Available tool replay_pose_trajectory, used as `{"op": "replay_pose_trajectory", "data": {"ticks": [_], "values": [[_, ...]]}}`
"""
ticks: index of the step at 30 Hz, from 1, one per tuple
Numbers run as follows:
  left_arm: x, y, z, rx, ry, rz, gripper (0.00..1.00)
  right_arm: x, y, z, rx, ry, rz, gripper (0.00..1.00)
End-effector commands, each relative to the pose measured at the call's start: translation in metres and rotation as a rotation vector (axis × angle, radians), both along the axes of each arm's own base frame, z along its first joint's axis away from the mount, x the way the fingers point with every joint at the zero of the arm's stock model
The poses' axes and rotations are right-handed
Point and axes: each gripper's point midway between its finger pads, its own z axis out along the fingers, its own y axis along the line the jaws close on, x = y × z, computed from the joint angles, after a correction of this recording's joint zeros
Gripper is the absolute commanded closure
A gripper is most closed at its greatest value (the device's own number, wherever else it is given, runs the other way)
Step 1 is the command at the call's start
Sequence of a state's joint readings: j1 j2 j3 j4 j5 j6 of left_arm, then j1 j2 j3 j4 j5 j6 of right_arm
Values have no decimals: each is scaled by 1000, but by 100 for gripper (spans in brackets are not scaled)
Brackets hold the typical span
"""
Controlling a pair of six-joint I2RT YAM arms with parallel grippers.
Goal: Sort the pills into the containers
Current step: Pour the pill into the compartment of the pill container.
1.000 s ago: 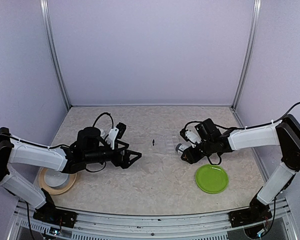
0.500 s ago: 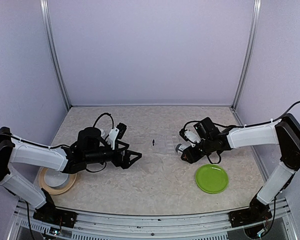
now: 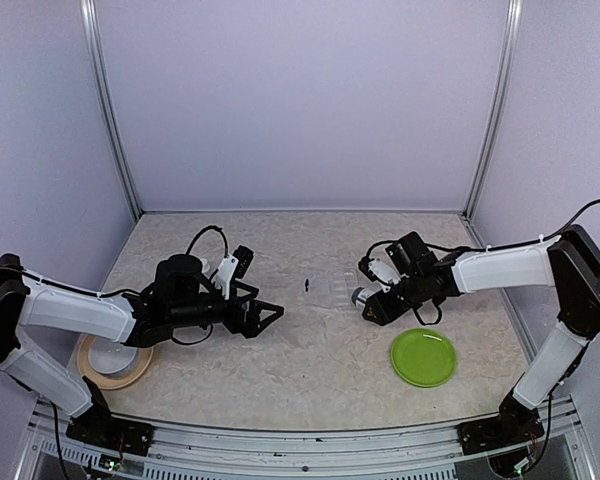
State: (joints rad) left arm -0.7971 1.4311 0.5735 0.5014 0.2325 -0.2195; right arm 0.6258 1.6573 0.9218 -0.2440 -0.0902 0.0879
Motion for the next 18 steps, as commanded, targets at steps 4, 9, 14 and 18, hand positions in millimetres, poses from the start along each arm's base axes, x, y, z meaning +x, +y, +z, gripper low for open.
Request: {"op": "replay_pose_trajectory", "data": {"ticks": [4,9,14,18], "values": [[2,-1,2,-13,-7,-5,1,5,-2,-1,-1,25,-9,100],[2,-2,2,-13,-7,-8,1,4,-1,-3,-1,42,-3,100],[1,-2,1,-11,-5,-10,1,5,-1,-3,-3,51,-5,100],[1,-2,1,-14,-4,-10,1,5,-1,-2,-3,56,-7,100]]}}
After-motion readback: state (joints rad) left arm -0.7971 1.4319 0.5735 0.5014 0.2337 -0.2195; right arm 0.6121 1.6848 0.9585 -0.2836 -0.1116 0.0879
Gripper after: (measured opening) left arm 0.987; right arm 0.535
